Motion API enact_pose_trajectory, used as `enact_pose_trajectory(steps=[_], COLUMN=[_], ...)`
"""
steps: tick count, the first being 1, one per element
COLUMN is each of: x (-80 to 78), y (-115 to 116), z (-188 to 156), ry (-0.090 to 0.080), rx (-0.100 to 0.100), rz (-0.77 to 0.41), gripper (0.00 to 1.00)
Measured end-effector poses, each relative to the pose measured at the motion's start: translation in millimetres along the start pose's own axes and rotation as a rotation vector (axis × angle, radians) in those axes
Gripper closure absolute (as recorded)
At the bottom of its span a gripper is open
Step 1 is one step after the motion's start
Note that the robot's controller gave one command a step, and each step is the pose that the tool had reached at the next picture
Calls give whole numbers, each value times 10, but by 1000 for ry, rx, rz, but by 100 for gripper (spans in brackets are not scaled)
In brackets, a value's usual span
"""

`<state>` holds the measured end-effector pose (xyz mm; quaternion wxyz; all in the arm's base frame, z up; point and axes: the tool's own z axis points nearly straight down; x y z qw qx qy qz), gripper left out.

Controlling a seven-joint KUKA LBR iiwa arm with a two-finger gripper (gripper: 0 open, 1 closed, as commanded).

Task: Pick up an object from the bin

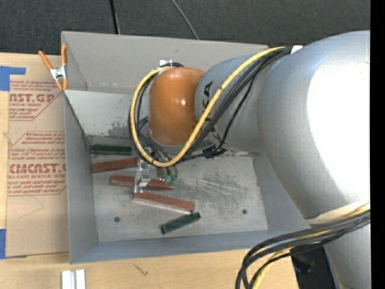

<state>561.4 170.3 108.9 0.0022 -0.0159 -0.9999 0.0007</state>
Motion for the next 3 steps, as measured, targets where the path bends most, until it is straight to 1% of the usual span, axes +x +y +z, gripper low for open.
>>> enact_pose_trajectory(steps=[1,2,3], x=[135,154,-36], y=[-31,-45,-420], z=[-541,-692,-1764], ry=[1,-1,-8], rx=[0,1,-2], rz=[27,-30,-243], gripper=[100,100,100])
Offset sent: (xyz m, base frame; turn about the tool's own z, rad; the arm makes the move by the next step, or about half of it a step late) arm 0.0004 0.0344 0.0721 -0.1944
